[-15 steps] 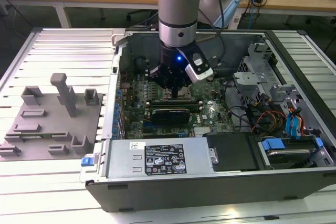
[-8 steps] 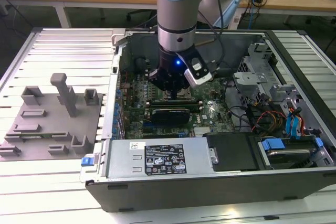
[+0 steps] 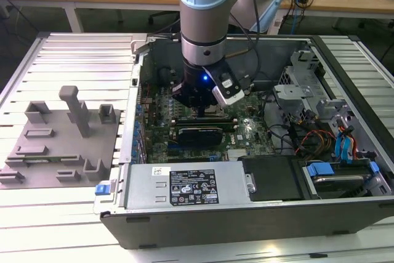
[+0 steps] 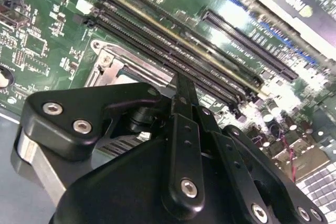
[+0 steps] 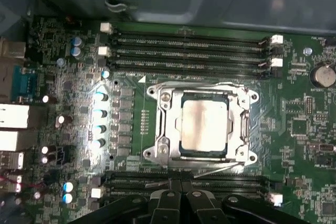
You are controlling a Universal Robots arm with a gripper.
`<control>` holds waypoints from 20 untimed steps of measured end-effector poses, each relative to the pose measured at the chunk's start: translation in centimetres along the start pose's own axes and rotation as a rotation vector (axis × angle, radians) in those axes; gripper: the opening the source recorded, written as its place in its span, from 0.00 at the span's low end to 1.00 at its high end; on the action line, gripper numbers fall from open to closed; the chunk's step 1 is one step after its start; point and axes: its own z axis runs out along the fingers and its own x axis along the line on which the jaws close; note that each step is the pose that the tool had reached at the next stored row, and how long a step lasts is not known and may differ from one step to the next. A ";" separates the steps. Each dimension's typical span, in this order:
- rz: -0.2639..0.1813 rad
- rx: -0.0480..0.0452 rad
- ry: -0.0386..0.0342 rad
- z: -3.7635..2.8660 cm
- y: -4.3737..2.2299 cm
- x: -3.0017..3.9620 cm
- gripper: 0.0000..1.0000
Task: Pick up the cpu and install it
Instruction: 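Install the second cpu locking lever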
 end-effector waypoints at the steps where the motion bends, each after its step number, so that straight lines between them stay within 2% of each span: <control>1: 0.000 -0.0008 0.0000 0.01 -0.14 0.07 0.11; 5: 0.001 -0.0154 -0.0007 0.27 -0.20 0.70 0.11; 7: 0.001 -0.0273 -0.0013 0.42 -0.21 0.92 0.11; 8: 0.001 -0.0302 -0.0015 0.47 -0.21 0.95 0.11; 14: 0.002 -0.0317 -0.0016 0.52 -0.21 0.99 0.11; 20: 0.002 -0.0362 -0.0018 0.94 -0.24 1.18 0.11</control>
